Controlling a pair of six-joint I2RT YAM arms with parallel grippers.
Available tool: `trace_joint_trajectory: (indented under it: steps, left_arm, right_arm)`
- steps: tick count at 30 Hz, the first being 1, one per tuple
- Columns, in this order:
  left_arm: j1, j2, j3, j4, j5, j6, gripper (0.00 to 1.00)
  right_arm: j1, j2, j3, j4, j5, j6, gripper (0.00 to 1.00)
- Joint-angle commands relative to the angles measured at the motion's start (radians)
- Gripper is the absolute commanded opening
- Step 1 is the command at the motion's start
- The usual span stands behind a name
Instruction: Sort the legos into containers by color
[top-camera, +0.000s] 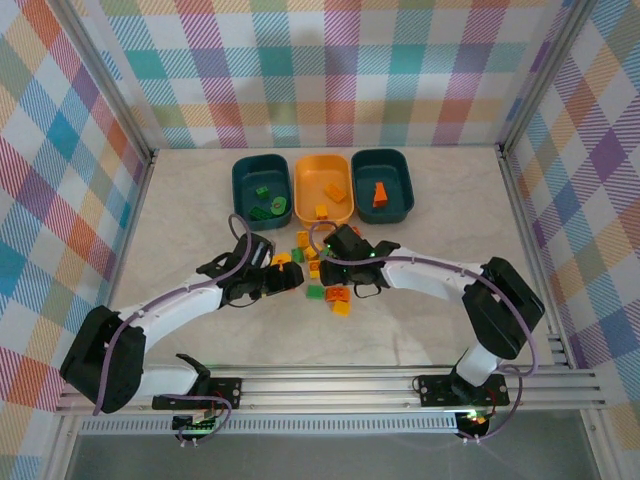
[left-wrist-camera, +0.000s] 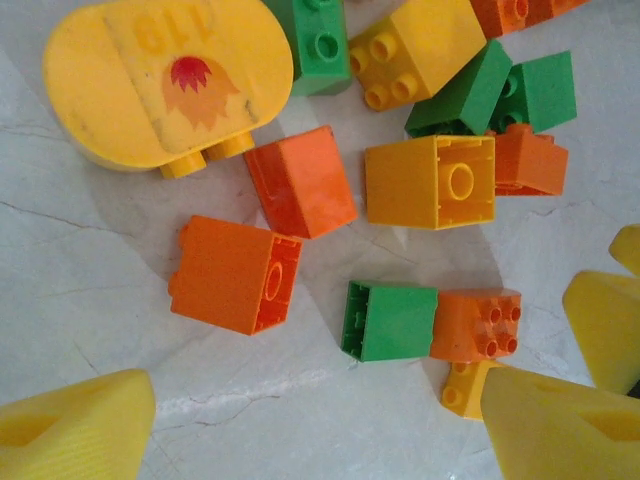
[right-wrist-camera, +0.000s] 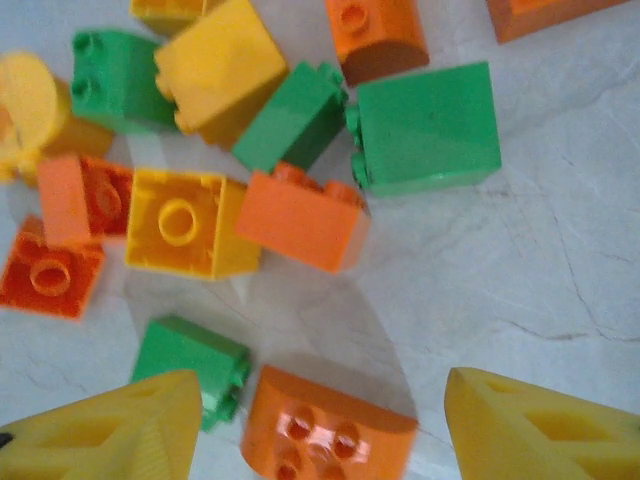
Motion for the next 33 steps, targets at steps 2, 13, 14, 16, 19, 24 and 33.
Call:
trace_joint_trajectory:
  steps: [2,13,14,16,19,24,33]
  left_arm:
    - [-0.009,-0.029,0.020,-0.019,-0.047,-0.009,0.85]
    - [-0.010,-0.084,0.014,-0.091,-0.069,0.003,0.86]
    - [-0.010,-0.086,0.011,-0.092,-0.071,0.005,0.86]
    - [-0.010,-0.084,0.011,-0.088,-0.071,0.006,0.86]
    - [-0.010,-0.076,0.009,-0.078,-0.067,0.003,0.86]
    - [-0.010,-0.072,0.004,-0.071,-0.066,0.000,0.86]
    - [-0.010,-0.062,0.002,-0.065,-0.064,-0.002,0.86]
  right_arm:
    - [-0.004,0.087,0.087,0.017,0.069,0.131,0.67]
    - [-0.025,0.162,0.109,0.046,0.116,0.196,0.59]
    - [-0.027,0.162,0.108,0.047,0.114,0.199,0.58]
    - [-0.028,0.166,0.102,0.056,0.111,0.194,0.57]
    - [-0.034,0.171,0.097,0.060,0.099,0.193,0.54]
    - [-0.061,0.171,0.073,0.065,0.096,0.175,0.51]
    - [-0.061,0.196,0.079,0.084,0.092,0.135,0.33]
